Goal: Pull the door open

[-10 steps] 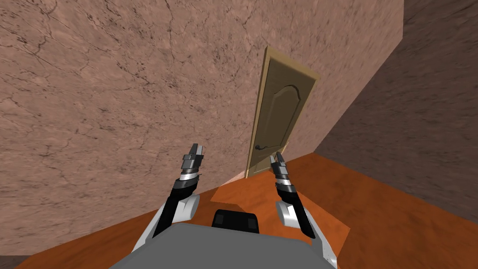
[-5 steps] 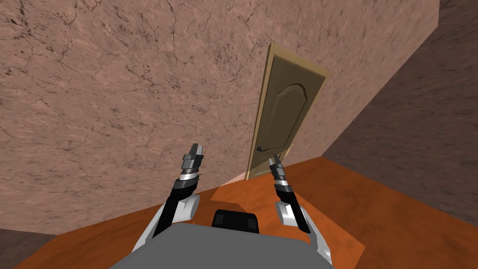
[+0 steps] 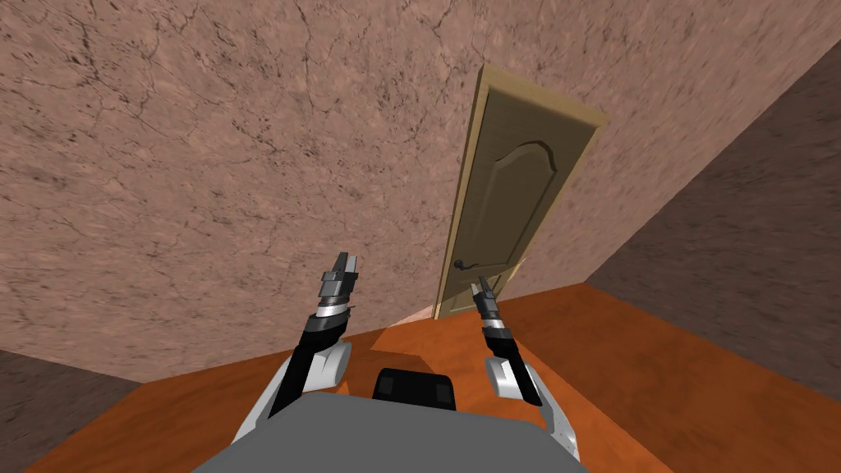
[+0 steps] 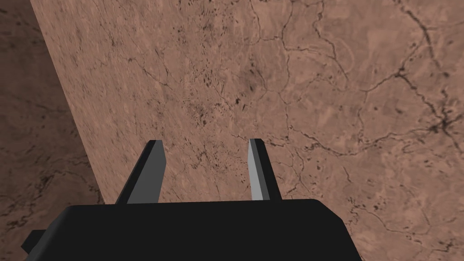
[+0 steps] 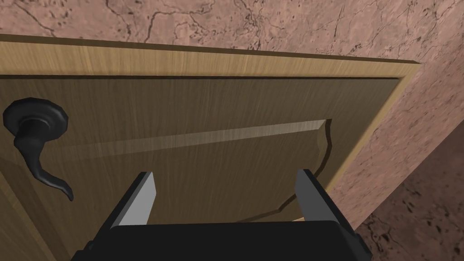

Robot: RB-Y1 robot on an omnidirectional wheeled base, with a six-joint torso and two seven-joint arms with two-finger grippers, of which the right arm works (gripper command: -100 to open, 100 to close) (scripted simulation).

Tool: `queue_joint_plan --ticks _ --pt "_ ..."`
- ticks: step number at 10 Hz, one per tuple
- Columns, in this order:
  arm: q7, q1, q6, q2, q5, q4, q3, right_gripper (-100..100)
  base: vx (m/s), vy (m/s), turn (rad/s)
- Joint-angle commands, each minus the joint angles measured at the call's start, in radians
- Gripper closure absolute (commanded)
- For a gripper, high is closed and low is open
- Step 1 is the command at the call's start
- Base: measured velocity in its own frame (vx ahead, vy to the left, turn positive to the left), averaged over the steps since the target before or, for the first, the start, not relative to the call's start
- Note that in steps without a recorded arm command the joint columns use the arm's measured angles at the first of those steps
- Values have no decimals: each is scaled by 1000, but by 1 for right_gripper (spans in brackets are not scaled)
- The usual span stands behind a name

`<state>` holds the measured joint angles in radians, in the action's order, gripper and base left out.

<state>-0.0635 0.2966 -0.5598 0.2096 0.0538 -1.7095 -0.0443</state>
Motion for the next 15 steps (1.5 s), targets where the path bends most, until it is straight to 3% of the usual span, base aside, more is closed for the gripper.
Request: queue_joint_plan --ticks 1,8,9,11,15 --pt "-6 -15 1 6 2 48 0 -100 38 -69 65" --pt "-45 -72 -37 55 13 236 -3 -100 33 -61 97" --pt "-45 -72 -37 55 13 245 -3 -100 21 -58 54" --pt "-64 -98 -54 78 18 318 -5 -100 34 -83 144" --pt "-81 -124 -71 100 23 428 -6 -100 36 -85 106"
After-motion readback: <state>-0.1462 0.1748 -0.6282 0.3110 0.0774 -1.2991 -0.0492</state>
